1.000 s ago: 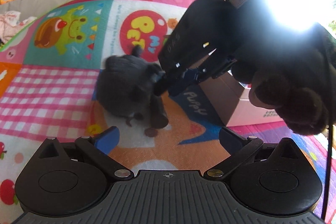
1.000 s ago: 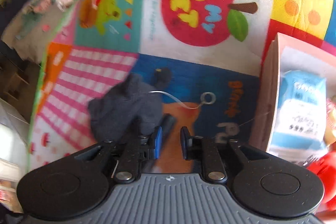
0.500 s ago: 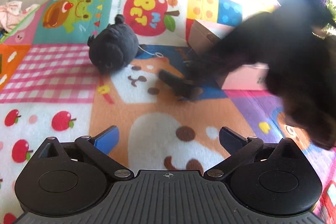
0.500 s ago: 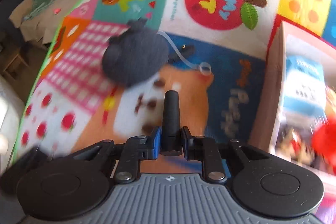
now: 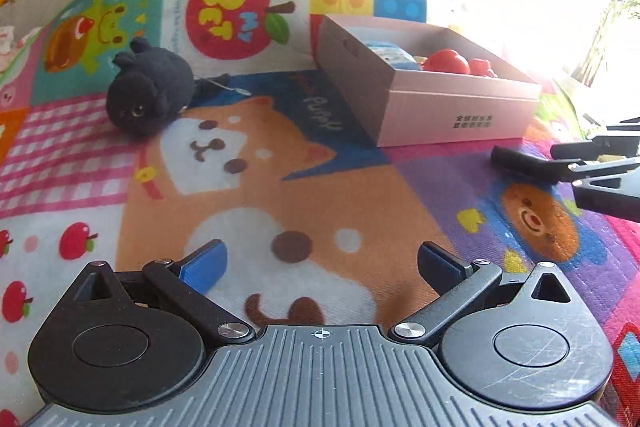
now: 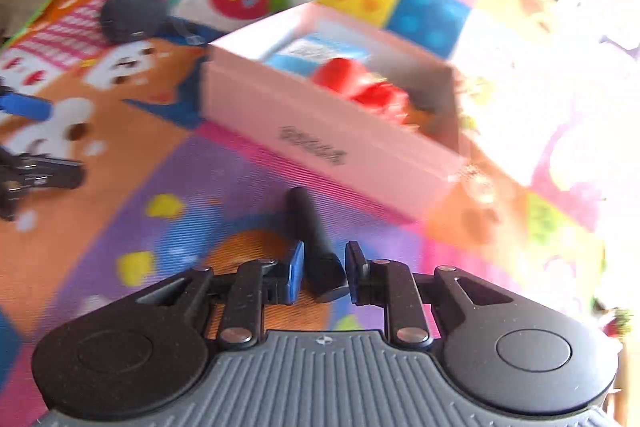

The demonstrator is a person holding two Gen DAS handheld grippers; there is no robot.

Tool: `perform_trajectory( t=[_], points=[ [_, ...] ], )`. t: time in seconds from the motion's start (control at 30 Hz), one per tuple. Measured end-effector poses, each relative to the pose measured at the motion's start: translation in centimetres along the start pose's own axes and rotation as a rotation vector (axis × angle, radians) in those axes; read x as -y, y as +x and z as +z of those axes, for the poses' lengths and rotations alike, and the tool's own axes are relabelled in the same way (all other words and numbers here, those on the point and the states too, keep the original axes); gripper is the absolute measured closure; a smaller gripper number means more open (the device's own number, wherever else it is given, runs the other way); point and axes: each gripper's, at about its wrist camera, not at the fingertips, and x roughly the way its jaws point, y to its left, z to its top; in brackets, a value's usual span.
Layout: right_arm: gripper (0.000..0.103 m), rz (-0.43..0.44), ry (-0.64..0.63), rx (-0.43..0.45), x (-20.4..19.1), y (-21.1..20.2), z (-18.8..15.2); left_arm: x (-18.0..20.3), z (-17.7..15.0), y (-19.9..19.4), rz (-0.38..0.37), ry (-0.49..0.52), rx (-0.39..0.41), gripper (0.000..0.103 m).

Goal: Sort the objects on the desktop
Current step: 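Set the black stick on the mat beside the pink box with the right tool, then grasp the black plush toy with the left tool and lift it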

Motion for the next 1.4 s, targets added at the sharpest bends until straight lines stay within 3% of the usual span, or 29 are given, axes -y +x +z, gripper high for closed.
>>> perform_trajectory(
  t=[0.1, 0.13, 0.27, 0.37, 0.4, 0.47, 0.6, 0.73, 0.83, 1.03, 1.17, 1.2, 1.3, 1.4],
  points=[
    [0.064, -0.118, 0.097, 0.031, 1.3, 0.9, -0.9, 0.4, 0.2, 0.2, 0.025, 0.004, 0.000, 0.000],
    [0.061, -0.106, 0.164, 0.033, 1.9, 1.0, -1.1, 0.3, 0.2, 0.1, 0.039, -0.004, 0.005, 0.000],
    [0.027, 0.025, 0.425, 0.061, 3.9, 0.5, -3.1, -0.8, 1.0, -0.1, 0.141, -0.074, 0.021, 0.000],
    [0.011, 0.031, 0.496, 0.074, 4.1, 0.4, -4.5, -2.0, 1.8, -0.3, 0.144, -0.098, 0.059, 0.000],
    [0.010, 0.031, 0.513, 0.071, 4.0, 0.6, -4.7, -2.3, 2.2, -0.4, 0.158, -0.087, 0.080, 0.000],
    [0.000, 0.026, 0.539, 0.091, 4.2, 0.4, -4.7, -2.8, 3.6, 0.0, 0.248, -0.040, 0.112, 0.000],
    [0.000, 0.021, 0.541, 0.082, 4.0, 0.8, -4.5, -3.9, 7.0, 2.2, 0.447, 0.066, 0.149, 0.000],
    [0.000, 0.029, 0.579, 0.072, 4.5, 1.2, -4.8, -5.0, 8.8, 6.2, 0.549, 0.176, 0.136, 0.000],
    [0.000, 0.040, 0.617, 0.074, 5.0, 1.3, -5.1, -5.8, 9.4, 8.5, 0.527, 0.197, 0.085, 0.000],
    [0.000, 0.044, 0.630, 0.079, 5.1, 1.3, -5.3, -5.5, 9.7, 9.6, 0.510, 0.253, 0.083, 0.001],
    [0.000, 0.049, 0.640, 0.085, 5.1, 1.2, -5.3, -5.7, 9.5, 9.4, 0.548, 0.259, 0.076, 0.025],
    [0.000, 0.050, 0.641, 0.086, 5.1, 1.2, -5.3, -6.0, 9.6, 9.1, 0.540, 0.242, 0.075, 0.027],
    [0.000, 0.051, 0.645, 0.087, 5.1, 1.3, -5.4, -6.6, 10.0, 7.3, 0.466, 0.161, 0.064, 0.030],
    [0.000, 0.050, 0.648, 0.089, 5.2, 1.3, -5.4, -5.0, 9.5, 4.5, 0.358, 0.149, 0.083, 0.030]
  ],
)
